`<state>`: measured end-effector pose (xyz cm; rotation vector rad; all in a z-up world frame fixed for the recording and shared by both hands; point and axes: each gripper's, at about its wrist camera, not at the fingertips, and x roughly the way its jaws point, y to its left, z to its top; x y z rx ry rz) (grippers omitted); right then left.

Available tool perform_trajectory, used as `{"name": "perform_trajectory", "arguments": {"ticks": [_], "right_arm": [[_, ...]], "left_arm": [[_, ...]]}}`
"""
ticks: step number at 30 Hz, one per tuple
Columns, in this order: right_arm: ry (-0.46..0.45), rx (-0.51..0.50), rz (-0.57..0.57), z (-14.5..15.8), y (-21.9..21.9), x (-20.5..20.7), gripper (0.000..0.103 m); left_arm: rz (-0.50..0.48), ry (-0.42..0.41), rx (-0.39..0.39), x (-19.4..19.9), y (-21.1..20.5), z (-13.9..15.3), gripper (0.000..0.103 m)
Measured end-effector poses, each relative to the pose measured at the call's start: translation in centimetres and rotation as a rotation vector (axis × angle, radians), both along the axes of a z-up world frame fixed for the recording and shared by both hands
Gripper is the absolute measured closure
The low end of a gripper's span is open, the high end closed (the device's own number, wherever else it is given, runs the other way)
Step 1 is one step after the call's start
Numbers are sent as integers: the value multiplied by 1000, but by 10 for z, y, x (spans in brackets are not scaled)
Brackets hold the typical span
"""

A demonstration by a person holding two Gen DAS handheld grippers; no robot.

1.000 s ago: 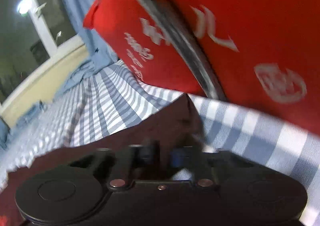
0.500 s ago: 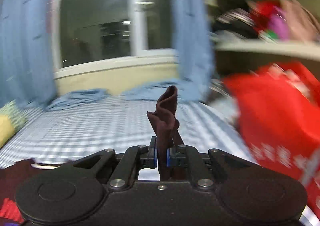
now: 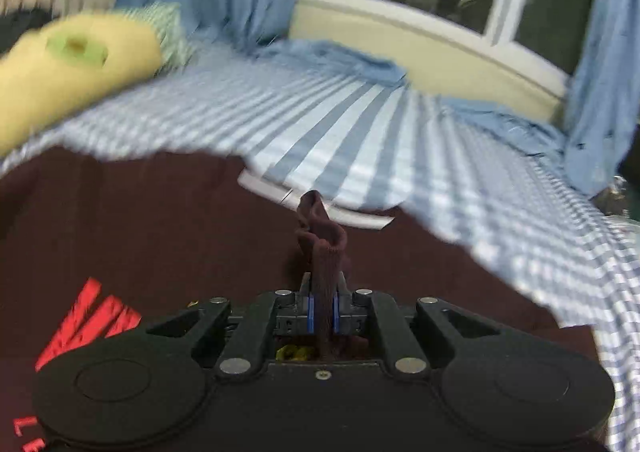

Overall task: Fold small clothes
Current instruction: 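Fold the held sleeve across the shirt front and open the right gripper, then withdraw the right gripper and move the left gripper to the other sleeve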

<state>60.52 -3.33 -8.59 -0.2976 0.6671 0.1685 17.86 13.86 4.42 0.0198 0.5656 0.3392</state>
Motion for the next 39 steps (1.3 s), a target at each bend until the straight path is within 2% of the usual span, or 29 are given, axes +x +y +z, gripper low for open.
{"name": "perform_trajectory", "arguments": {"ticks": [3, 8, 10, 13, 16, 18, 19, 21, 22, 23, 24, 27, 29, 31, 34, 35, 37, 39], "right_arm": [[13, -17, 1, -9, 16, -7, 95], [-52, 6, 32, 13, 33, -13, 95], [-73, 12, 54, 19, 40, -16, 95], [-14, 22, 67, 10, 54, -8, 95], [62, -29, 75, -22, 69, -3, 95], [127, -16, 69, -36, 71, 1, 85], [112, -23, 80, -39, 73, -2, 78], [127, -42, 112, -36, 80, -7, 29], [128, -35, 120, -29, 79, -14, 27], [109, -13, 143, -19, 74, -23, 32], [89, 9, 167, -8, 67, -35, 32], [30, 82, 201, 32, 15, -80, 26], [6, 120, 192, 48, -34, -102, 26], [10, 131, 134, 56, -96, -120, 29], [42, 131, -3, 50, -186, -133, 43], [70, 154, -44, 45, -213, -134, 51], [130, 233, -105, 30, -258, -133, 53], [150, 296, -132, 19, -282, -130, 53]], "left_arm": [[20, -2, -26, -5, 10, -3, 1], [0, 18, -97, 3, 13, -11, 1], [-16, 15, -100, 4, 11, -11, 1], [-22, 17, -83, 5, 6, -10, 1], [-21, 20, -79, 4, 3, -9, 1], [-17, 25, -77, 4, 2, -10, 1], [-16, 28, -76, 4, 2, -10, 1], [-14, 32, -73, 6, 2, -10, 1], [-15, 32, -70, 6, 2, -10, 1], [-15, 31, -67, 5, 2, -9, 1], [-16, 31, -64, 6, 1, -9, 1], [-12, 35, -61, 8, 1, -10, 1], [-18, 38, -63, 12, -1, -10, 1], [-25, 40, -57, 15, -5, -12, 1], [-31, 49, -58, 19, -13, -14, 1], [-35, 52, -63, 21, -16, -14, 1], [-39, 54, -67, 24, -24, -13, 1], [-39, 48, -56, 24, -31, -9, 1]]}}
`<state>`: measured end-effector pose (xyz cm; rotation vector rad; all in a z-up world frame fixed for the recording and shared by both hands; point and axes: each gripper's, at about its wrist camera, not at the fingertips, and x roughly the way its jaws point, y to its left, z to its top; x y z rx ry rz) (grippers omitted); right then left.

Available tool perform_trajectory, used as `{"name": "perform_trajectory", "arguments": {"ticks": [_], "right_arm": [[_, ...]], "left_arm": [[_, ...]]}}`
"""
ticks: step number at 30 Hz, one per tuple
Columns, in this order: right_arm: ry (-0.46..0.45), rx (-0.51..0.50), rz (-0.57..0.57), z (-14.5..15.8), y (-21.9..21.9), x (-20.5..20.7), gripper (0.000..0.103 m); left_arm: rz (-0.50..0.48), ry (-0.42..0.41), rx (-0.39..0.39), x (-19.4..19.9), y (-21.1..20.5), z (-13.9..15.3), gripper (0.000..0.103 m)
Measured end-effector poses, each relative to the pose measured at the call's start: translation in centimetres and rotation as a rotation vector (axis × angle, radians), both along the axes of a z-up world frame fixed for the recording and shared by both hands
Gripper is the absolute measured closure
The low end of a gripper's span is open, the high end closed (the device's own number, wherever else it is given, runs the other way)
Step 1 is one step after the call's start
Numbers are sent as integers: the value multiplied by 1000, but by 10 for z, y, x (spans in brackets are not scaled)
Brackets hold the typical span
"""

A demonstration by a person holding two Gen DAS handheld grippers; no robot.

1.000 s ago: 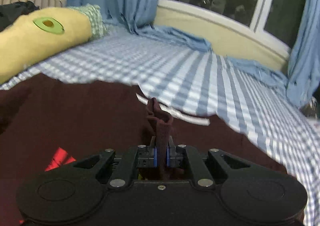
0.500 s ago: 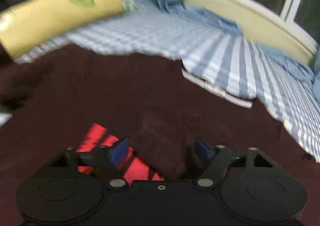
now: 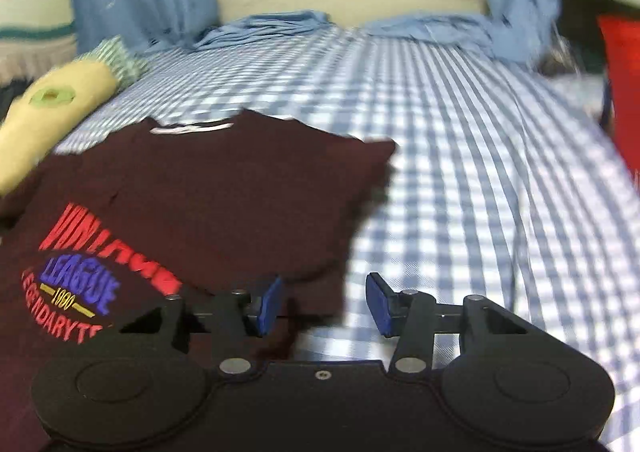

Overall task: Fold small clothes
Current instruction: 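Withdraw the right gripper and move the left gripper to the other sleeve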

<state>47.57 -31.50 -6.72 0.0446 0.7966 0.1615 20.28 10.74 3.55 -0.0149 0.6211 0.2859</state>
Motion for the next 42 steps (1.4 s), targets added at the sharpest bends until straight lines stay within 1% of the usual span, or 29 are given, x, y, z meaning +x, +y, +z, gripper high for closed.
{"name": "perform_trajectory", "arguments": {"ticks": [1, 2, 4, 5, 7, 8, 11, 12, 13, 15, 16, 17, 18, 20, 21, 22, 23, 26, 29, 31, 32, 33, 34, 35, 37, 39, 40, 41, 42], "right_arm": [[3, 44, -6, -7, -7, 3, 54], [9, 84, -11, -12, -12, 6, 56], [40, 182, -25, -25, -20, 19, 67], [63, 218, -28, -32, -22, 23, 77], [88, 259, -23, -40, -20, 28, 84], [69, 274, -25, -38, -21, 24, 88], [-20, 417, -55, -23, -41, 3, 93], [-26, 427, -85, -22, -43, -1, 94], [9, 400, -111, -29, -46, -1, 94], [118, 331, -121, -51, -46, 4, 93], [109, 340, -117, -55, -47, 2, 93], [100, 351, -117, -52, -49, 0, 85], [99, 361, -126, -46, -51, -2, 70], [53, 364, -122, -31, -59, -9, 54], [6, 341, -120, -22, -64, -10, 54], [-16, 318, -125, -14, -69, -4, 54], [-20, 306, -140, -9, -75, 6, 55], [-3, 354, -166, -3, -87, 54, 55], [41, 395, -202, -17, -85, 106, 57], [82, 412, -227, -32, -83, 131, 59], [114, 412, -228, -40, -80, 142, 68], [134, 401, -225, -47, -77, 151, 83], [131, 374, -220, -49, -72, 157, 88], [102, 341, -218, -47, -67, 160, 94], [46, 298, -236, -45, -61, 162, 94], [75, 204, -227, -56, -50, 166, 93], [51, 177, -218, -56, -47, 164, 92], [44, 167, -225, -53, -45, 163, 81], [37, 162, -242, -47, -44, 160, 64]], "left_arm": [[0, -3, 8, 0, -4, 2, 1], [0, -5, 14, -1, -7, 5, 1], [2, -8, 25, -1, -14, 9, 1], [2, -8, 30, -2, -17, 11, 1], [3, -7, 40, -1, -21, 14, 1], [5, -5, 47, -1, -23, 15, 1], [2, 5, 57, 4, -28, 16, 1], [-2, 5, 56, 6, -30, 15, 1], [-9, 4, 54, 8, -31, 15, 1], [-23, 1, 55, 11, -35, 16, 1], [-27, 0, 59, 12, -37, 16, 1], [-29, -1, 63, 13, -38, 16, 1], [-30, -3, 64, 14, -39, 16, 1], [-33, -2, 61, 16, -39, 15, 1], [-34, 3, 59, 18, -40, 14, 1], [-34, 9, 61, 21, -40, 13, 1], [-33, 7, 65, 23, -41, 13, 1], [-25, -12, 77, 28, -43, 13, 1], [-12, -28, 72, 25, -41, 13, 1], [-22, -35, 47, 23, -35, 13, 1], [-24, -36, 34, 22, -31, 14, 1], [-25, -33, 20, 21, -26, 14, 1], [-25, -26, 0, 22, -21, 13, 1], [-23, -21, -16, 22, -17, 12, 1], [-15, -6, -59, 26, -4, 6, 1], [8, 0, -88, 30, 10, -3, 1], [30, -1, -92, 31, 17, -7, 1], [54, -6, -97, 32, 26, -10, 1], [76, -18, -105, 31, 37, -12, 1]]}}
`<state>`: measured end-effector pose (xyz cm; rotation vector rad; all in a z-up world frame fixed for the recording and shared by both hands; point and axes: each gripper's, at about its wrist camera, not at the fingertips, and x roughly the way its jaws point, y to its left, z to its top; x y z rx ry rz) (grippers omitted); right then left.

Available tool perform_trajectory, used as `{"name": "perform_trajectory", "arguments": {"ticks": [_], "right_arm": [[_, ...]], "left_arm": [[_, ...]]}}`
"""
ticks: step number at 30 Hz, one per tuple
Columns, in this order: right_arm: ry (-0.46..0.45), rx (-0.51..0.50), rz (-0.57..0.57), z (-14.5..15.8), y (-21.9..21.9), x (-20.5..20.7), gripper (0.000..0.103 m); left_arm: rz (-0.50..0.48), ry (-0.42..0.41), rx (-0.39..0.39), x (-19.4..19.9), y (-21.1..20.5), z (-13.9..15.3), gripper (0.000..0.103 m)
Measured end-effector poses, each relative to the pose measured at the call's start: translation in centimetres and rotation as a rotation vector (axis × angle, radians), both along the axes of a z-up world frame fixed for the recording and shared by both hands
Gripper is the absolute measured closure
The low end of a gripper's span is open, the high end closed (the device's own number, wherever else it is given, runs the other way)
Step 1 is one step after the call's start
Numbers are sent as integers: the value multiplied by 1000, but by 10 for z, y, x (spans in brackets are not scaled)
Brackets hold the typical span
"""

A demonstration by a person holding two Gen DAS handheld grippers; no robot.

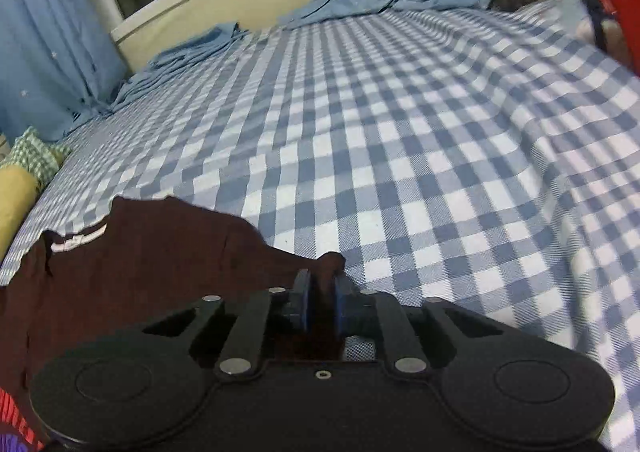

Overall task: Fold small clothes
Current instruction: 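Withdraw the right gripper and move the left gripper to the other sleeve, then grasp the cuff of the sleeve beside the avocado pillow with the left gripper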

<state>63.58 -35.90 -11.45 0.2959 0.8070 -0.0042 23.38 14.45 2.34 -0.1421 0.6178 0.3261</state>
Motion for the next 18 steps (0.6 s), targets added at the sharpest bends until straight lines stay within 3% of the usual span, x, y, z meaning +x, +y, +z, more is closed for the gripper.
{"name": "perform_trajectory", "arguments": {"ticks": [2, 6, 8, 13, 18], "right_arm": [[-68, -61, -13, 18, 4, -17, 47], [-200, -272, 43, 59, 27, -67, 31], [-240, -323, 85, 75, 41, -96, 25], [-351, -286, 196, 114, 89, -184, 17], [-456, -229, 276, 146, 148, -264, 12]], "left_arm": [[37, -52, -26, -5, 27, -2, 1], [124, -174, -35, -12, 86, -7, 1], [169, -242, -29, -13, 116, -12, 1], [250, -354, -109, -3, 197, -30, 1], [323, -413, -205, 11, 254, -53, 1]]}}
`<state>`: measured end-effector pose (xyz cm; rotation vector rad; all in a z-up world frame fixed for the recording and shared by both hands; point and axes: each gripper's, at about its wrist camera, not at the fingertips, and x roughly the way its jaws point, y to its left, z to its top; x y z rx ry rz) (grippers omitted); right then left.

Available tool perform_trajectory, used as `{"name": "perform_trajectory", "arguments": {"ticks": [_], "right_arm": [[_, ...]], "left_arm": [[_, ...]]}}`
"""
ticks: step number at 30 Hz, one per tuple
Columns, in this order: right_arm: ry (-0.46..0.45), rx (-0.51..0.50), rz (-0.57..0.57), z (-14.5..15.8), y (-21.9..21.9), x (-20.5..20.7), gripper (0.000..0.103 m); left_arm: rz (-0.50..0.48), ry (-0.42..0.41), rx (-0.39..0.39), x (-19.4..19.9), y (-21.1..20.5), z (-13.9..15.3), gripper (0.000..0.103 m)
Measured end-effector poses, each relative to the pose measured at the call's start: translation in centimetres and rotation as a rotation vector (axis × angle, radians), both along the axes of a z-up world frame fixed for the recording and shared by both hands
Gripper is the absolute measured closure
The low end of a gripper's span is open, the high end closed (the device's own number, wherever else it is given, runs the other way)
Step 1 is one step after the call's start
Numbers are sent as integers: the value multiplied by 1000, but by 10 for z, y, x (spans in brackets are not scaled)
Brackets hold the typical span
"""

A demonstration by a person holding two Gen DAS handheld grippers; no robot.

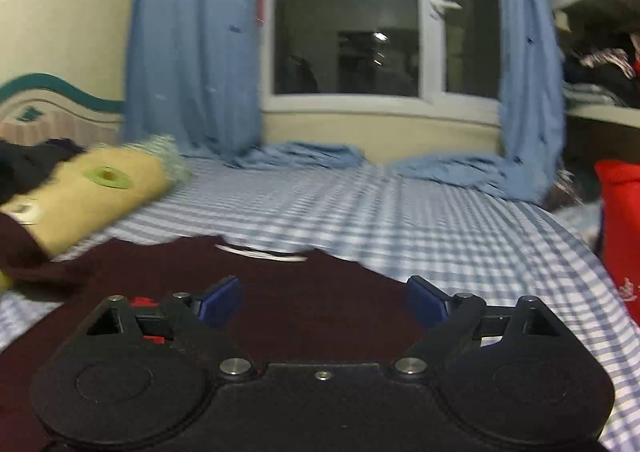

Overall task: Fold small clothes
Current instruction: 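Grasp the cuff of the sleeve beside the avocado pillow with the left gripper, then fold the held sleeve across the shirt front and open the left gripper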

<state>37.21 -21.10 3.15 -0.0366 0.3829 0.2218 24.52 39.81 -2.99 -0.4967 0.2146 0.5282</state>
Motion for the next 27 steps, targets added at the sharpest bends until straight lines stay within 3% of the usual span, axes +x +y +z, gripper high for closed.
{"name": "perform_trajectory", "arguments": {"ticks": [5, 12, 13, 15, 16, 18, 22, 27], "right_arm": [[-23, -65, 80, 16, 49, -41, 10], [-38, -114, 146, 32, 83, -61, 10], [-42, -118, 148, 33, 85, -62, 10], [-48, -129, 142, 36, 87, -64, 10], [-50, -129, 136, 38, 87, -66, 10], [-56, -127, 124, 40, 84, -71, 10], [-73, -102, 98, 38, 70, -81, 10], [-45, -46, 81, 27, 56, -80, 10]], "left_arm": [[38, -59, -174, 17, 41, -29, 6], [36, -112, -200, 51, 62, -32, 10], [34, -125, -211, 57, 64, -31, 18], [33, -147, -240, 65, 70, -29, 46], [17, -165, -265, 66, 73, -29, 89], [-41, -219, -331, 66, 80, -30, 87], [-55, -216, -231, 62, 57, -6, 88], [-126, -228, -131, 71, 4, 46, 88]]}}
